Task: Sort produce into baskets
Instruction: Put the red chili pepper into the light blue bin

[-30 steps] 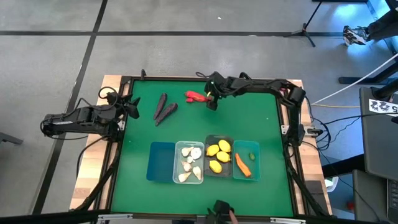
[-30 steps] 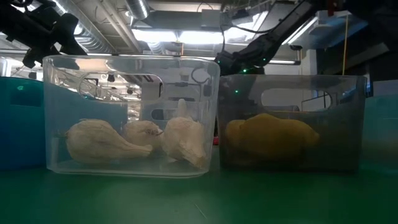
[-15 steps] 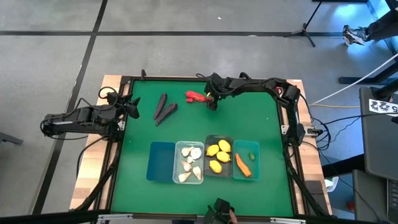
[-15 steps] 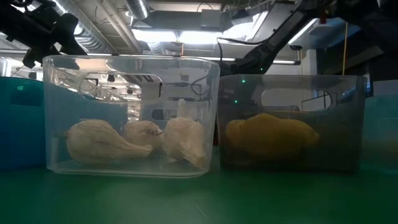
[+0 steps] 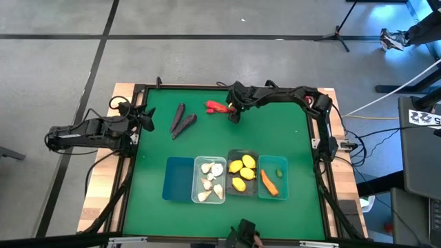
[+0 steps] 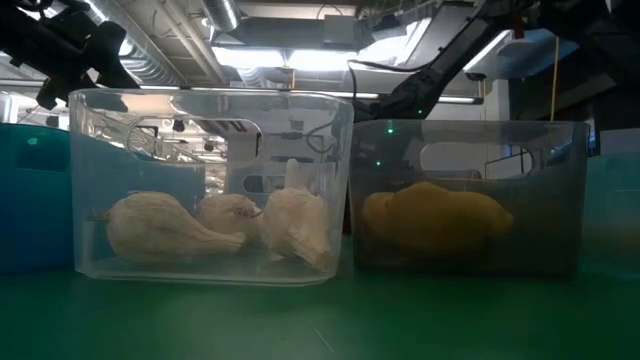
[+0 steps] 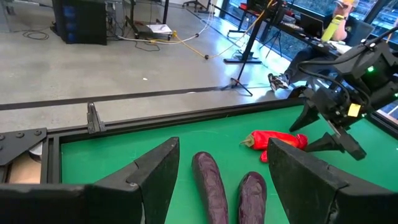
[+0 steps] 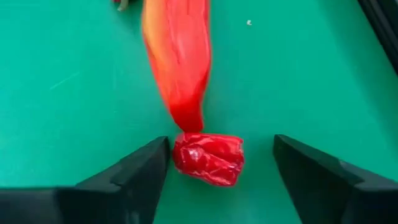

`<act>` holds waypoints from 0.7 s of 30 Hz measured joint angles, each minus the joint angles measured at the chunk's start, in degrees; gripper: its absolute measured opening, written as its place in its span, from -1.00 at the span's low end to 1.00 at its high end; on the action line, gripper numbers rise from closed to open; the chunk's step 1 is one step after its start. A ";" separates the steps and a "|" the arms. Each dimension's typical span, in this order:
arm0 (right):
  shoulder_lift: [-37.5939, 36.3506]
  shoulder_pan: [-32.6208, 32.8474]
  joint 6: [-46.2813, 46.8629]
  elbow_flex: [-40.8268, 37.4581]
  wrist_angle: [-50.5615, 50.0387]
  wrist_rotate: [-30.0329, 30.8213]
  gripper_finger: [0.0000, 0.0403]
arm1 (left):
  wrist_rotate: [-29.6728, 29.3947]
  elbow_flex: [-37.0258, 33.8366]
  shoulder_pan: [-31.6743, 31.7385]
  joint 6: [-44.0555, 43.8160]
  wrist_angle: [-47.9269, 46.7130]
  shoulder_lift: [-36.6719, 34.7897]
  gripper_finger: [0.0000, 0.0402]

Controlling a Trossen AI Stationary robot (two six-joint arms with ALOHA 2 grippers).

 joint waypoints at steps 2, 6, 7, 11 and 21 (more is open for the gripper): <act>0.02 0.07 0.00 0.00 0.00 -0.13 0.34 | 0.00 0.00 -0.02 -0.01 0.00 -0.02 0.18; 0.04 0.15 0.00 -0.02 0.05 -0.20 0.07 | 0.00 0.01 0.00 -0.01 -0.01 -0.01 0.18; 0.07 0.16 0.00 -0.02 0.12 -0.20 0.01 | 0.00 0.01 -0.01 -0.01 0.00 0.00 0.18; -0.23 0.03 0.00 -0.07 0.00 -1.54 -0.18 | 0.00 0.00 0.00 -0.01 0.00 0.00 0.18; -2.64 -0.06 -0.04 -0.20 -5.42 -2.31 -0.39 | 0.01 0.01 0.00 -0.08 -0.03 0.00 0.18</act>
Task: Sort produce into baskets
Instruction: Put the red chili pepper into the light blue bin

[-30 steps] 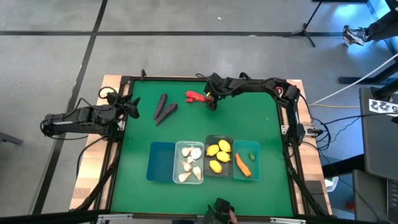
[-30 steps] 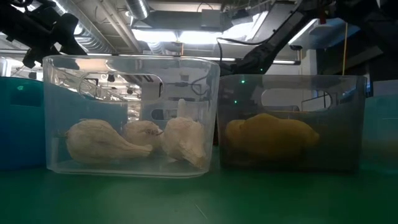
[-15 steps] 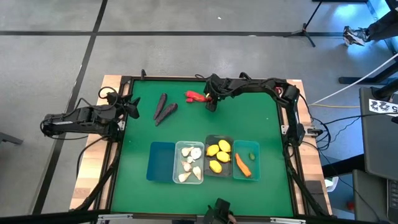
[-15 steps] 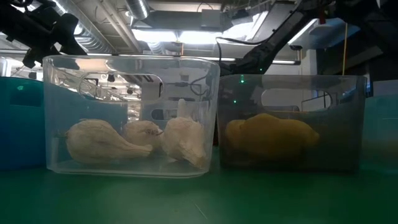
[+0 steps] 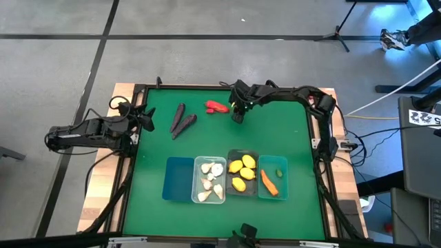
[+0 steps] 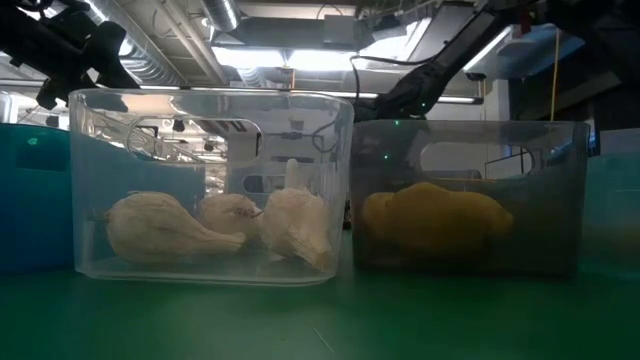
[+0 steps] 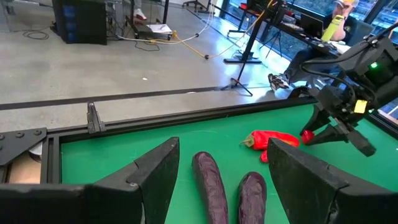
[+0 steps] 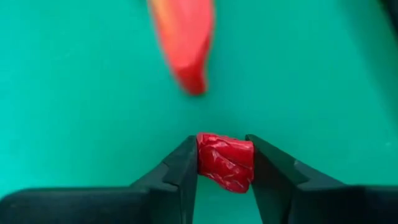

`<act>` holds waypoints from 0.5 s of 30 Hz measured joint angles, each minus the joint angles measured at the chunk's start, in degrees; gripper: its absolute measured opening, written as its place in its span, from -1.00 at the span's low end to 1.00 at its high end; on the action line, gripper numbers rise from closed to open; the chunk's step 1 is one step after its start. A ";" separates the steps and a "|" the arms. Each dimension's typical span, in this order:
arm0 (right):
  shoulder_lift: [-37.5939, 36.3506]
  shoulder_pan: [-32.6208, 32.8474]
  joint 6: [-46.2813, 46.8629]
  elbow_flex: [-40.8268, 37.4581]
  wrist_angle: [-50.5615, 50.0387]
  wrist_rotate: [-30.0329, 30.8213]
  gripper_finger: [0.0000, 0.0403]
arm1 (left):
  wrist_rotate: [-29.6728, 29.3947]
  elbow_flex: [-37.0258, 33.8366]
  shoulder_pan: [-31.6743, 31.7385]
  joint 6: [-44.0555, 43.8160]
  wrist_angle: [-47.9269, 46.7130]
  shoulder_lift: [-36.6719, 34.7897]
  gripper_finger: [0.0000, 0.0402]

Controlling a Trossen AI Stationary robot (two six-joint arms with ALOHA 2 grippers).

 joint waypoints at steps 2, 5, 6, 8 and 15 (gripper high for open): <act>-0.76 0.00 0.01 0.00 -1.76 -2.17 -0.38 | -0.01 0.01 -0.01 -0.01 0.01 0.00 0.18; -2.80 0.03 0.02 0.00 -5.74 -6.75 -0.38 | 0.01 0.00 0.00 -0.02 0.00 -0.01 0.18; -3.58 0.04 0.01 0.00 -7.07 -8.24 -0.38 | 0.00 0.01 -0.02 -0.02 0.00 0.00 0.18; -5.38 0.04 0.02 0.00 -10.23 -11.65 -0.38 | 0.01 0.01 -0.02 -0.04 -0.01 -0.01 0.18; -13.57 1.54 0.04 0.04 -22.78 -27.26 -0.37 | 0.01 -0.01 0.00 -0.09 -0.01 0.00 0.18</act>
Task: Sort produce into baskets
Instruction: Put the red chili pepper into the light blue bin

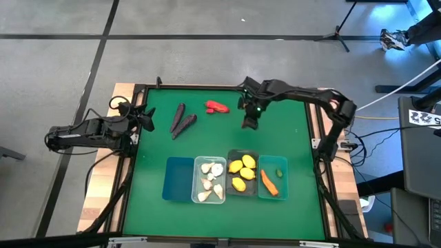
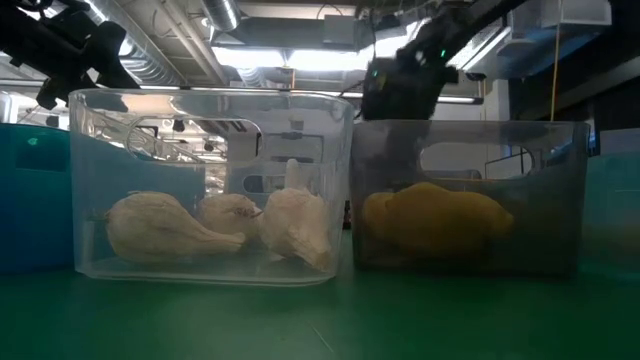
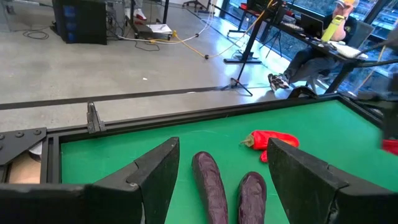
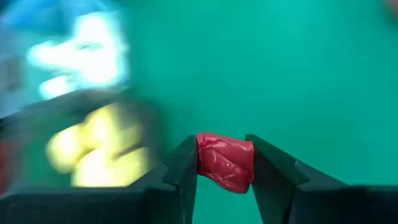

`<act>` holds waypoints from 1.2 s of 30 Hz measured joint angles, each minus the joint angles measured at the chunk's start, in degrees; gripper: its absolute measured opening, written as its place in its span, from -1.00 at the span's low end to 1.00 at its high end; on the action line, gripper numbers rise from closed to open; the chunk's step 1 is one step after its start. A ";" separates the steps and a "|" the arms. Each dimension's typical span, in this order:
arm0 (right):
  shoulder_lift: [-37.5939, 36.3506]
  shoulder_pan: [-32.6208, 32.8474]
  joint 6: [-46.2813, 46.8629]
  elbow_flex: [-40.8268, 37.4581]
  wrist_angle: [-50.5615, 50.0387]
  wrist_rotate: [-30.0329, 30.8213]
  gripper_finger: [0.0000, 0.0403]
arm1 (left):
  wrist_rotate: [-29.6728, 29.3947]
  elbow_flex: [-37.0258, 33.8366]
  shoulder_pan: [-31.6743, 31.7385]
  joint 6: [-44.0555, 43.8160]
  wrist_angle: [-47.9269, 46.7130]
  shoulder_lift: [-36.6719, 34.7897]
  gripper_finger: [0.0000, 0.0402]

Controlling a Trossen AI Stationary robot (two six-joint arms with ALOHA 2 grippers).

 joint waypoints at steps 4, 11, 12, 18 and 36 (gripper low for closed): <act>-5.51 3.80 0.00 0.00 -8.32 -5.80 -0.37 | 0.00 0.02 -0.01 0.00 0.00 0.00 0.18; -14.12 17.12 5.80 0.00 -20.34 -8.99 -0.37 | 0.00 0.00 -0.02 -0.04 -0.02 0.00 0.18; -15.10 19.58 7.40 0.00 -21.17 -8.55 -0.37 | 0.00 0.02 -0.02 -0.04 -0.02 0.00 0.18; -18.38 35.85 20.79 0.00 -21.44 6.62 -0.37 | 0.00 0.02 -0.02 -0.04 -0.02 0.00 0.18; -18.36 54.46 49.47 -22.56 -10.67 30.01 -0.24 | 0.00 0.00 -0.02 -0.04 0.00 0.00 0.18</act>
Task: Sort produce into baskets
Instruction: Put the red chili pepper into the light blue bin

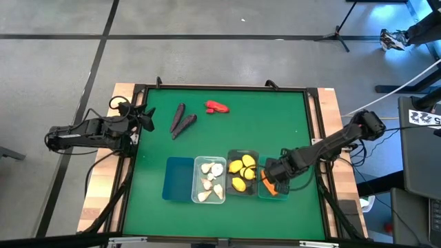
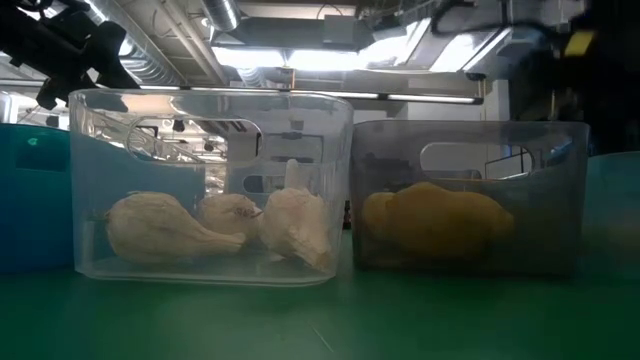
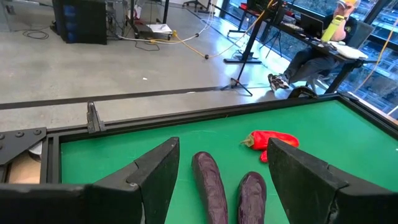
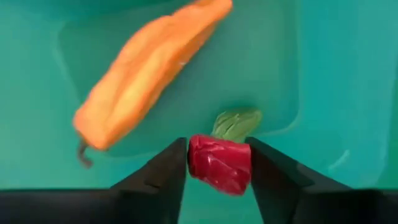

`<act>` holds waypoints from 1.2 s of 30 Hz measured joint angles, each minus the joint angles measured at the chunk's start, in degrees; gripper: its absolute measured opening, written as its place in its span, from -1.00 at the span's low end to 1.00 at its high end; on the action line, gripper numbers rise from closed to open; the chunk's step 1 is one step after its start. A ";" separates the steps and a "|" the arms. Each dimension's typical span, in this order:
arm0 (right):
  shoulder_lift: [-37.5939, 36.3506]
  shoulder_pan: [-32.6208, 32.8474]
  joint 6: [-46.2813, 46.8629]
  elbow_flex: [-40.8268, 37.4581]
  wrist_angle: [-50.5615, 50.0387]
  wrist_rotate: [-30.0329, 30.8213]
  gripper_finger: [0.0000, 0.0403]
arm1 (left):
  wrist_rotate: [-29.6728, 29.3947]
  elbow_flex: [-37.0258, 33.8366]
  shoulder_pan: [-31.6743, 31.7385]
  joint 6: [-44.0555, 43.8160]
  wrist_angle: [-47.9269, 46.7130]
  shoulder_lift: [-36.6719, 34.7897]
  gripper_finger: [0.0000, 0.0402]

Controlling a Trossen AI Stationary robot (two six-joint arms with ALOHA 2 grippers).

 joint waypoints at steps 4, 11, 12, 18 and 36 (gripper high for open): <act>0.00 -0.53 0.38 -2.64 2.37 0.04 0.04 | 0.00 0.02 0.01 0.00 0.00 -0.01 0.18; 0.00 -0.50 -1.63 -1.95 4.77 0.49 0.46 | 0.00 0.02 0.01 -0.02 0.00 0.00 0.18; -0.03 -0.52 -2.74 -1.22 4.63 0.50 0.48 | 0.00 0.00 0.01 -0.01 0.00 0.00 0.18; -0.52 -3.70 -13.58 6.97 2.44 4.51 0.49 | 0.00 0.00 0.02 -0.24 0.00 0.00 0.18; 5.22 -29.02 -52.03 17.62 44.84 11.90 0.45 | 0.00 0.01 0.01 -0.22 -0.09 0.00 0.18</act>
